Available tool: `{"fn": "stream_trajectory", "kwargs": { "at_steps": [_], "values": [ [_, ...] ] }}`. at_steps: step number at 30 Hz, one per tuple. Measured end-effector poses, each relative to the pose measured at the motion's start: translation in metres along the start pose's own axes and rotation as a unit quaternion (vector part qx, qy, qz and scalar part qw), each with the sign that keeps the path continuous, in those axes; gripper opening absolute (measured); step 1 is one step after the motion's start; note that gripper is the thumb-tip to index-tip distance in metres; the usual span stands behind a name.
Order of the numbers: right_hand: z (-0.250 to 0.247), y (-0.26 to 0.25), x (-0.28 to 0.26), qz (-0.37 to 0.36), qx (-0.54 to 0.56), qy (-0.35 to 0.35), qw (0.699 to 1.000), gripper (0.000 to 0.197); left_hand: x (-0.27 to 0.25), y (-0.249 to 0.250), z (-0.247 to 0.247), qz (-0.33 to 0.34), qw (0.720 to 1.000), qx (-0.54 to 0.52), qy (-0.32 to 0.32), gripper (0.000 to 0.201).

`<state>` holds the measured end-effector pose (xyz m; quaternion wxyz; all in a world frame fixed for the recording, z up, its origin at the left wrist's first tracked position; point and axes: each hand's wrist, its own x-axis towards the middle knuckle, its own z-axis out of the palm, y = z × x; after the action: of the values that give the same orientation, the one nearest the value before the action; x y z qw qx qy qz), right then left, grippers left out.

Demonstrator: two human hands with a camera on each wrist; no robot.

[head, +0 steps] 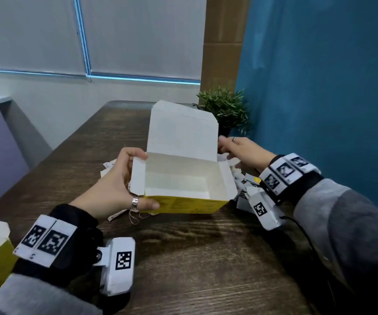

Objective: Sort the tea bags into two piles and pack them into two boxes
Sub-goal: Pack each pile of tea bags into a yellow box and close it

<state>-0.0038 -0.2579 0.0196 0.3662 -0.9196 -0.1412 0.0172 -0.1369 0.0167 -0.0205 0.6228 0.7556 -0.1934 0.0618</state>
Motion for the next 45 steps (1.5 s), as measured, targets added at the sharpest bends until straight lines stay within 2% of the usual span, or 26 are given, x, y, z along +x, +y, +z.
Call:
{"fn": "stream_trajectory", "kwargs": {
  "at_steps": [2, 3, 5, 8, 10, 14, 18, 22, 24, 26, 28, 32, 33, 35, 37, 39, 42, 45],
  "values": [
    [-0.002, -0.014, -0.012, 0.007, 0.167, -0.082, 0.982, 0.048, -0.001, 0.002, 0.003, -0.003, 1.0, -0.005, -0.009, 0.092],
    [-0.003, -0.016, -0.016, -0.013, 0.203, -0.105, 0.973, 0.04, -0.001, 0.002, 0.004, -0.004, 1.0, -0.008, -0.011, 0.092],
    [-0.004, -0.019, -0.025, -0.066, 0.253, -0.108, 0.959, 0.022, -0.001, 0.002, 0.005, -0.007, 1.0, -0.015, -0.003, 0.096],
    [-0.004, -0.018, -0.035, -0.125, 0.308, -0.082, 0.94, 0.019, 0.0, 0.002, 0.005, -0.013, 1.0, -0.024, 0.01, 0.099],
    [-0.002, -0.017, -0.046, -0.164, 0.289, -0.059, 0.941, 0.015, 0.001, 0.0, 0.005, -0.016, 0.999, -0.032, 0.014, 0.097],
    [0.007, -0.013, -0.062, -0.219, 0.218, -0.018, 0.951, 0.025, 0.002, -0.001, 0.005, -0.002, 0.998, -0.056, 0.017, 0.096],
    [0.015, -0.007, -0.067, -0.242, 0.211, 0.011, 0.947, 0.014, 0.001, 0.0, 0.004, 0.001, 0.998, -0.055, 0.016, 0.096],
    [0.013, -0.008, -0.07, -0.252, 0.174, 0.023, 0.952, 0.019, 0.001, 0.002, 0.005, -0.002, 0.998, -0.06, 0.019, 0.097],
    [0.01, -0.014, -0.07, -0.229, 0.189, 0.032, 0.954, 0.015, 0.001, 0.003, 0.005, -0.009, 0.998, -0.063, 0.015, 0.097],
    [0.005, -0.018, -0.064, -0.161, 0.239, 0.053, 0.956, 0.012, -0.001, 0.006, 0.008, -0.014, 0.998, -0.062, 0.0, 0.097],
    [0.0, -0.02, -0.055, -0.091, 0.28, 0.044, 0.955, 0.017, -0.001, 0.008, 0.011, -0.01, 0.999, -0.045, -0.027, 0.099],
    [0.0, -0.014, -0.036, -0.018, 0.198, -0.06, 0.978, 0.015, -0.003, 0.009, 0.012, -0.034, 0.997, 0.009, -0.061, 0.107],
    [-0.002, -0.011, -0.03, 0.003, 0.198, -0.066, 0.978, 0.017, -0.003, 0.008, 0.01, -0.043, 0.997, 0.008, -0.057, 0.11],
    [-0.011, 0.002, -0.02, 0.033, 0.186, -0.034, 0.981, 0.02, -0.002, 0.005, 0.005, -0.056, 0.998, 0.006, -0.029, 0.115],
    [-0.024, 0.019, -0.013, 0.056, 0.123, -0.001, 0.991, 0.014, 0.001, 0.003, 0.003, -0.072, 0.997, 0.011, -0.005, 0.12],
    [-0.033, 0.041, -0.01, 0.083, -0.004, -0.018, 0.996, 0.011, 0.002, -0.001, 0.003, -0.082, 0.996, 0.013, 0.014, 0.129],
    [-0.035, 0.067, -0.012, 0.117, -0.188, -0.121, 0.967, 0.033, 0.004, -0.006, 0.001, -0.092, 0.995, 0.018, 0.045, 0.13],
    [-0.027, 0.084, -0.013, 0.133, -0.234, -0.156, 0.95, 0.047, 0.005, -0.008, -0.001, -0.099, 0.993, 0.032, 0.049, 0.126]
  ]
}}
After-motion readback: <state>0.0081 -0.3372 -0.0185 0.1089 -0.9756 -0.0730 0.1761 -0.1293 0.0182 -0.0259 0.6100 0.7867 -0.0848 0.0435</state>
